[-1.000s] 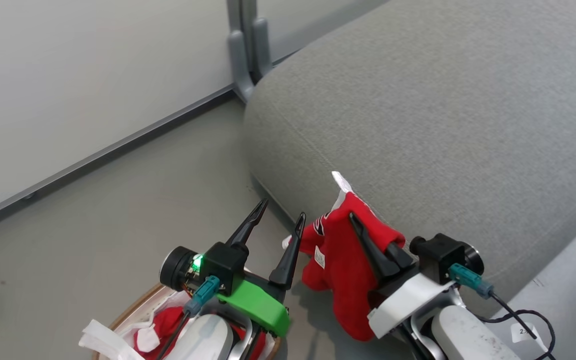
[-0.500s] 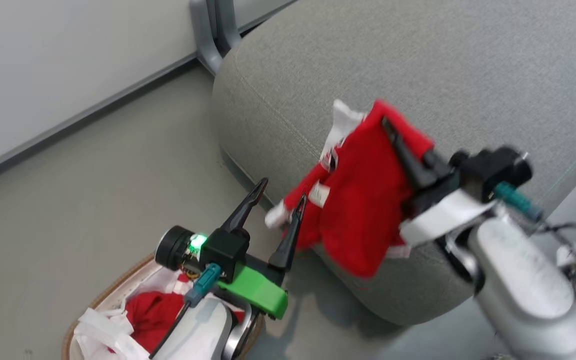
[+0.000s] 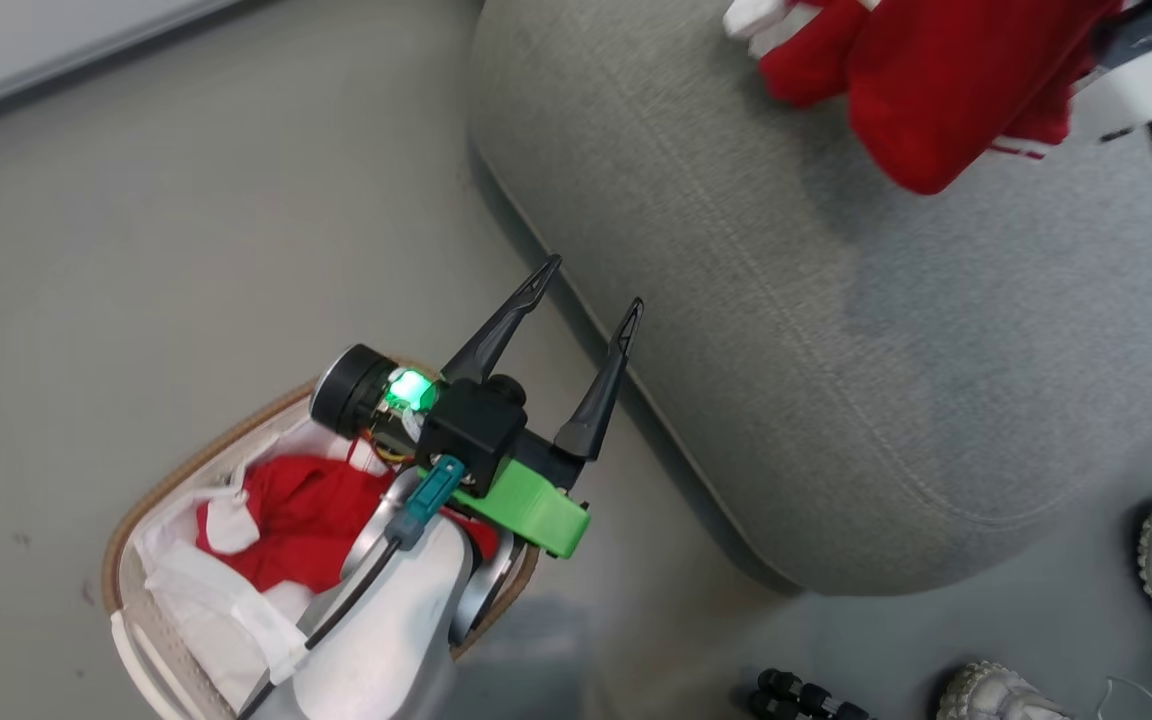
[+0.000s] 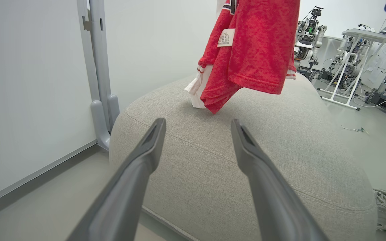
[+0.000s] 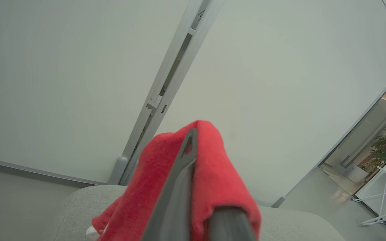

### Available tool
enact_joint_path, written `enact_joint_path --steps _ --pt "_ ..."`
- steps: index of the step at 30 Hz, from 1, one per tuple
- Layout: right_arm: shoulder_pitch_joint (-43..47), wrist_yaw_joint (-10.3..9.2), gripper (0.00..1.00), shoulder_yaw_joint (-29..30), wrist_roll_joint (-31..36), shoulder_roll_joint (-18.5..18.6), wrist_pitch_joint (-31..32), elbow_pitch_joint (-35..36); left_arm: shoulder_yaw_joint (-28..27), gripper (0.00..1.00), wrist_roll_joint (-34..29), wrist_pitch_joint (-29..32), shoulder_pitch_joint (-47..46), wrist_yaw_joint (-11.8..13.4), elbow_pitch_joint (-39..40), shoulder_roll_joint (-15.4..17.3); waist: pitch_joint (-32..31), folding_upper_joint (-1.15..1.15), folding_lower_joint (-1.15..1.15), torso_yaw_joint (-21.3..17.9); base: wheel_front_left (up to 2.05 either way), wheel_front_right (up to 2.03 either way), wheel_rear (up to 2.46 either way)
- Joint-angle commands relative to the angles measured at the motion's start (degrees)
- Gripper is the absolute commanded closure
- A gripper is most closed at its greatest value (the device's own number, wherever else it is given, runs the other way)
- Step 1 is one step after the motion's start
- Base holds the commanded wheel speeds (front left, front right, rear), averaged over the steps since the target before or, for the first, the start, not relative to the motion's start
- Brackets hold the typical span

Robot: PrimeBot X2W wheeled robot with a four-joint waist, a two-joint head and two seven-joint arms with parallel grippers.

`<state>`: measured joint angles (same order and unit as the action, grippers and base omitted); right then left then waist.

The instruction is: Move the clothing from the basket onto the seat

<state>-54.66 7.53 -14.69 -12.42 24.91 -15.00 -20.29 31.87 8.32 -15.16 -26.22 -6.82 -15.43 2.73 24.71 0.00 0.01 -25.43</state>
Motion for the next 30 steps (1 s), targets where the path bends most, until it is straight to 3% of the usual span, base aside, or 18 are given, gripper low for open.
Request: enact_joint_path --steps 1,9,16,19,21,22,23,24,30 --pt "-1.7 -0.08 1.00 1.1 0.3 0.8 -0.2 -1.5 0.3 0.00 -0.7 0.0 -1.7 -0.2 0.1 0.3 7.1 0.00 -0.01 6.0 0.00 0.00 0.00" --pt "-6.1 -0.08 1.00 6.2 1.9 3.3 -0.2 -10.8 2.0 0.00 -1.1 0.0 -5.3 -0.2 1.1 0.3 13.3 0.00 -0.01 10.8 0.00 0.00 0.00" --pt "-3.0 -0.08 1.00 11.8 3.8 1.3 -0.2 -18.8 2.4 0.00 -0.6 0.0 -6.4 0.3 2.0 0.3 15.1 0.00 -0.01 12.9 0.00 0.00 0.00" --pt "-1.1 -0.08 0.87 14.5 4.1 -0.2 -0.2 -21.2 2.1 0.00 -0.5 0.0 -6.3 0.3 1.7 0.3 14.9 0.00 -0.01 13.0 0.00 0.00 0.00" --pt "0.5 -0.08 0.68 16.2 4.6 -1.3 -0.2 -22.1 1.7 0.00 -0.3 0.0 -5.7 0.4 1.5 0.3 14.3 0.00 -0.01 12.7 0.00 0.00 0.00" --pt "1.5 -0.08 0.55 17.0 4.9 -1.9 -0.2 -22.6 1.4 0.00 -0.1 0.0 -5.3 0.4 1.3 0.3 13.8 0.00 -0.01 12.4 0.00 0.00 0.00" --pt "2.2 -0.08 0.07 17.6 5.0 -2.2 -0.2 -22.6 1.1 0.00 -0.1 0.0 -5.0 0.3 1.1 0.2 13.3 0.00 -0.01 12.3 0.00 0.00 0.00" --pt "3.1 -0.08 0.00 18.5 5.3 -2.8 -0.2 -22.7 0.8 0.00 -0.2 0.0 -4.7 0.3 0.8 0.3 12.6 0.00 -0.01 12.0 0.00 0.00 0.00" --pt "9.9 -0.08 0.00 22.0 5.7 -5.2 -0.2 -20.4 -1.3 0.00 0.4 0.0 -2.7 0.1 -0.3 0.3 7.9 0.00 -0.01 11.1 0.00 0.00 0.00"
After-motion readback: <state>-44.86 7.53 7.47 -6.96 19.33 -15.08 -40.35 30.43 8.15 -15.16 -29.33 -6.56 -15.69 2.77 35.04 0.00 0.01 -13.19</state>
